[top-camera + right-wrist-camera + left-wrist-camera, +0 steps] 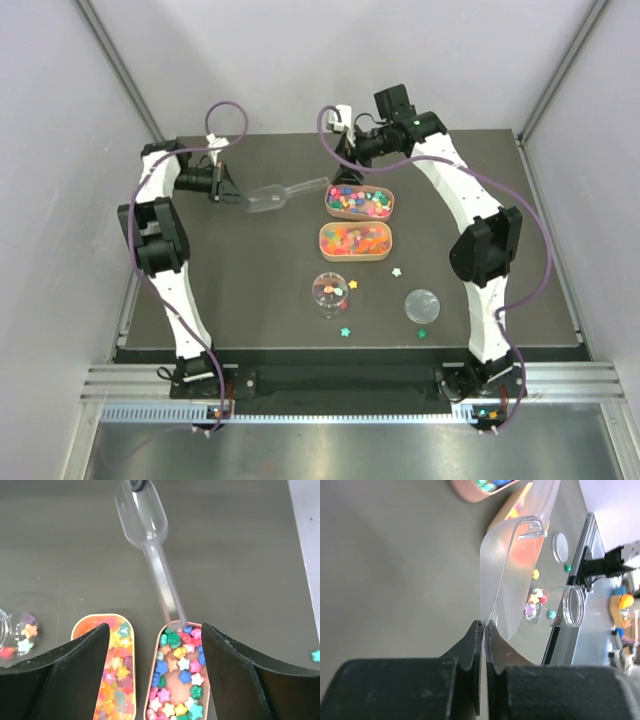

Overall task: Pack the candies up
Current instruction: Pick up the spatula from the center of the board.

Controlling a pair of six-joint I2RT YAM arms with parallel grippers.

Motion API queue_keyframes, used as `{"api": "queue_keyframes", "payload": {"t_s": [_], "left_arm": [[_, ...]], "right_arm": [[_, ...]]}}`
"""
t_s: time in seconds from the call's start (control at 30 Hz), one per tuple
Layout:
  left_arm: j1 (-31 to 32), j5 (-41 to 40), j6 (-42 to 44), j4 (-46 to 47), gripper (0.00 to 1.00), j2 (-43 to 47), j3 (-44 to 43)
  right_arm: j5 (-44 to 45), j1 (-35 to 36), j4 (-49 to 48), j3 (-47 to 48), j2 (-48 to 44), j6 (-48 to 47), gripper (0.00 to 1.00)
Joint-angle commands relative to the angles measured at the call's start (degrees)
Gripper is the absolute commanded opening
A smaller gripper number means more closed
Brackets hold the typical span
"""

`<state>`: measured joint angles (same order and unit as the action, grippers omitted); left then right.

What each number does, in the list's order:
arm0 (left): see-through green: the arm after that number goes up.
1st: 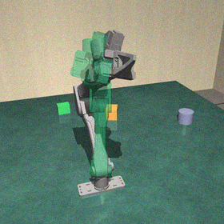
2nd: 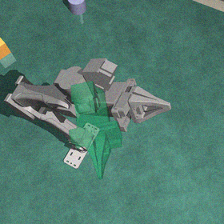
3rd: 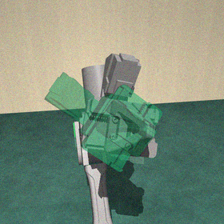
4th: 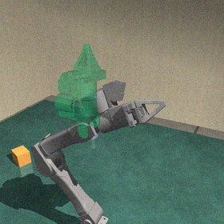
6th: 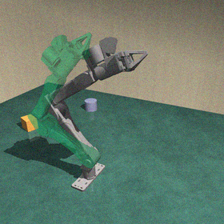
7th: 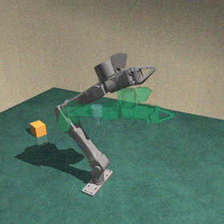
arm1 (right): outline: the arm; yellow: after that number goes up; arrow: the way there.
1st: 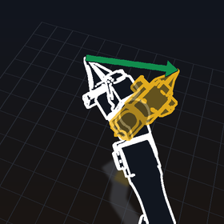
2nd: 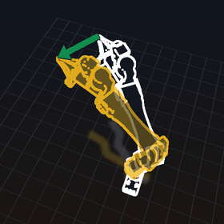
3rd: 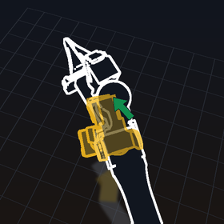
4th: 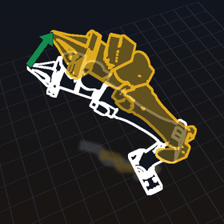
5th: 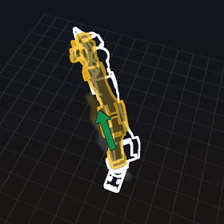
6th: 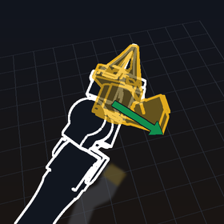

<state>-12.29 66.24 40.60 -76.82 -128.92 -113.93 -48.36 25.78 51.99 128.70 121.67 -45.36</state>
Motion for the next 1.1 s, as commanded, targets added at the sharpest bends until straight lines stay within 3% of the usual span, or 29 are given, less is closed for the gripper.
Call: {"api": "queue_keyframes", "payload": {"t_s": [0.0, 0.23, 0.53, 1.07], "left_arm": [[6.04, 2.25, 2.73, -9.49, 0.00, 3.77, -3.66], [10.36, 0.64, 2.21, -9.49, 0.00, 3.68, -6.92], [10.36, 1.44, 0.80, -9.49, 0.00, 3.94, -8.41], [11.94, 3.81, -0.87, -9.49, 0.00, 4.64, -9.03]], "right_arm": [[-1.92, 1.47, 3.47, 0.85, 0.24, -8.85, 0.74], [-1.74, 1.64, 6.46, -0.03, -0.55, -13.26, 0.73], [-1.48, 2.08, 8.31, -11.98, -5.74, -17.21, 0.73], [-1.47, 2.17, -0.74, -12.34, -3.46, -10.19, 0.71]]}}
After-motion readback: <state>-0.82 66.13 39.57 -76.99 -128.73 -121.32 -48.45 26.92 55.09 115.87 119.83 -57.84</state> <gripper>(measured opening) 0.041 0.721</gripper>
